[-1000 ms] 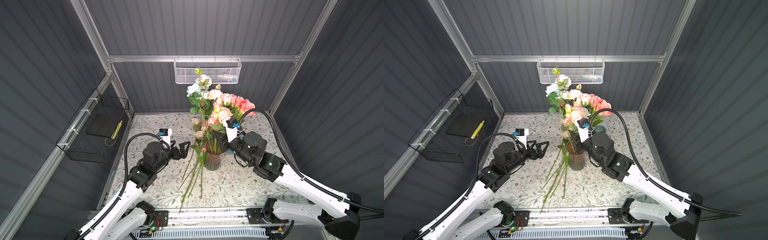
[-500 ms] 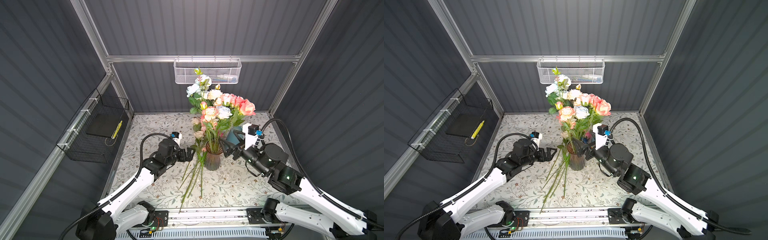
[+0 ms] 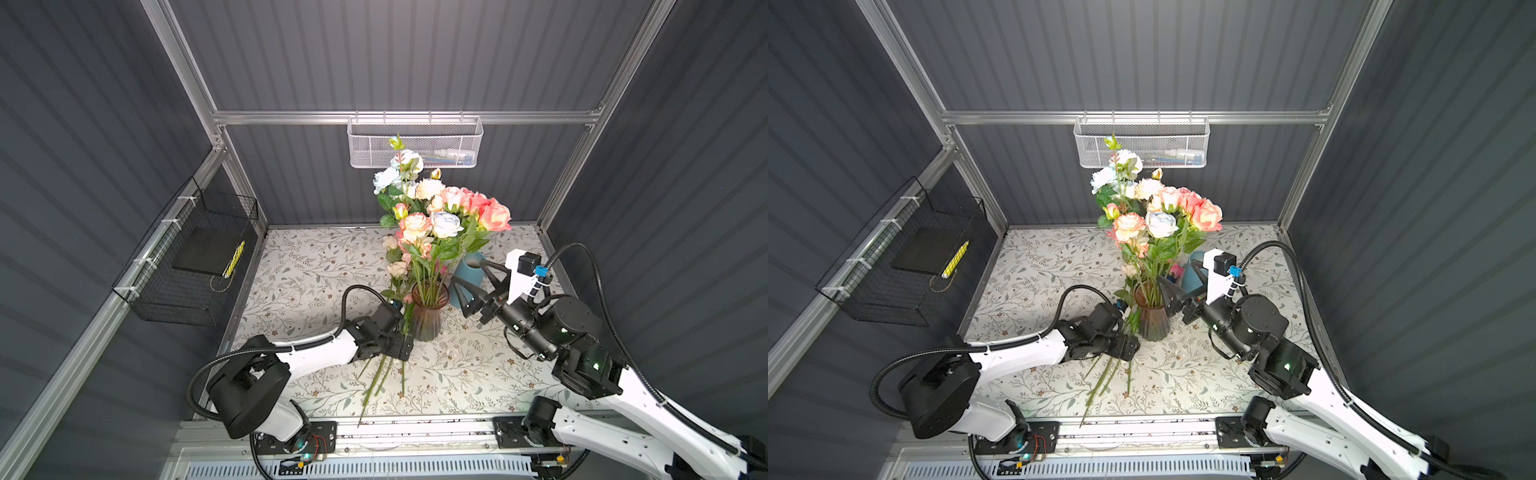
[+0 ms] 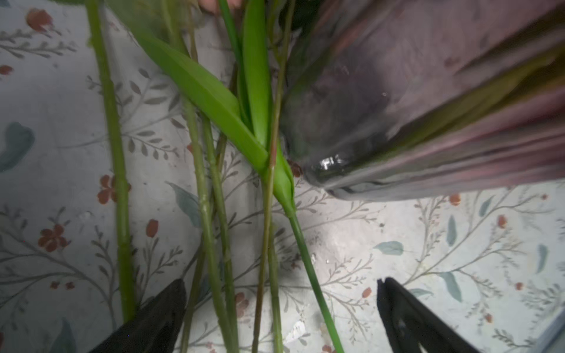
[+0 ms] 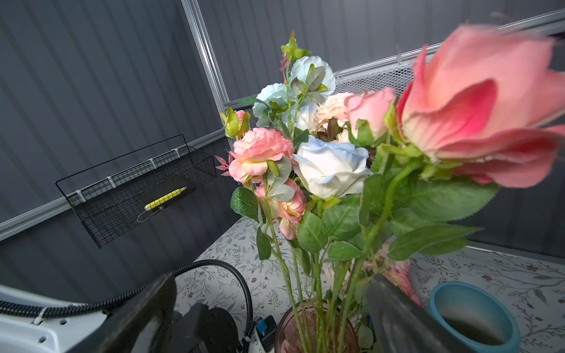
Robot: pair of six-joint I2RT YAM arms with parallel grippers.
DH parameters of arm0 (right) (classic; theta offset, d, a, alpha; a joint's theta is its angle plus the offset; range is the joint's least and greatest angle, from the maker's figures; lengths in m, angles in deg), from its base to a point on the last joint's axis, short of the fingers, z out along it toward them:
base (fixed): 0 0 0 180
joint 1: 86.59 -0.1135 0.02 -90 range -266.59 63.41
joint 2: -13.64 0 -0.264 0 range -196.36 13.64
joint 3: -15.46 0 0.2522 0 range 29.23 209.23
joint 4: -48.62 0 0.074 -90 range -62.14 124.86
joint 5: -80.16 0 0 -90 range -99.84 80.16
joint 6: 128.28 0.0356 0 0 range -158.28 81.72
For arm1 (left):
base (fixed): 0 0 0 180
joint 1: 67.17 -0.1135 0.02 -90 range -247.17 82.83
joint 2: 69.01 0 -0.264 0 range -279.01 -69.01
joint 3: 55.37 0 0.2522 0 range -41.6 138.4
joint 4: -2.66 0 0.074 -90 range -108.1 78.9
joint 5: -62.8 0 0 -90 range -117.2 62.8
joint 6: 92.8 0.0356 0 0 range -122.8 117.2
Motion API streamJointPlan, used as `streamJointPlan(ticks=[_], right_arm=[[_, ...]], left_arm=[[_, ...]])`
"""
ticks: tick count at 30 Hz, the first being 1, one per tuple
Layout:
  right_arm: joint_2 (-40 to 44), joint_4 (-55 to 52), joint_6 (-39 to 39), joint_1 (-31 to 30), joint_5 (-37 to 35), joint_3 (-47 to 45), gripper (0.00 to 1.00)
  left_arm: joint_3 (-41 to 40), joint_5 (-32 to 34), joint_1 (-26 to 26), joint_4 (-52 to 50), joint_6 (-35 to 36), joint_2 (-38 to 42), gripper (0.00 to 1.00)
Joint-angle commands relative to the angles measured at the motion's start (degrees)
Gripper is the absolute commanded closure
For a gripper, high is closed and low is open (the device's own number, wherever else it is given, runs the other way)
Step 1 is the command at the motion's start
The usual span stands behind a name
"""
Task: Arrange flowers in a vase
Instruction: Move the flowers from the top-left of the table.
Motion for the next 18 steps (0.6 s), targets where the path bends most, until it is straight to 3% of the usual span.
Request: streamJointPlan(ticks=[1,7,12,18], right_arm=[[1.33,-0.60,-0.78,0.02,-1.36,-0.27,0.01],[1.78,-0.43,-1.07,0.02,-1.38,-0.11,0.01],[2.30,-0.65,-1.13,0.02,-1.43,-0.18,0.01],[2.75,-0.93,-1.13,0.02,-1.58,-0.20,0.01]], left_arm=[[1.95,6.62,1.29,-1.45,2.51,-2.65,0.00],[5.31,15.57,3.61,-5.15,2.33,-8.61,0.01],[4.38,23.37,3.63,-5.30,-0.07,-8.36,0.01],[3.82,25.24,3.24,-3.53,-1.46,-7.61,0.00]])
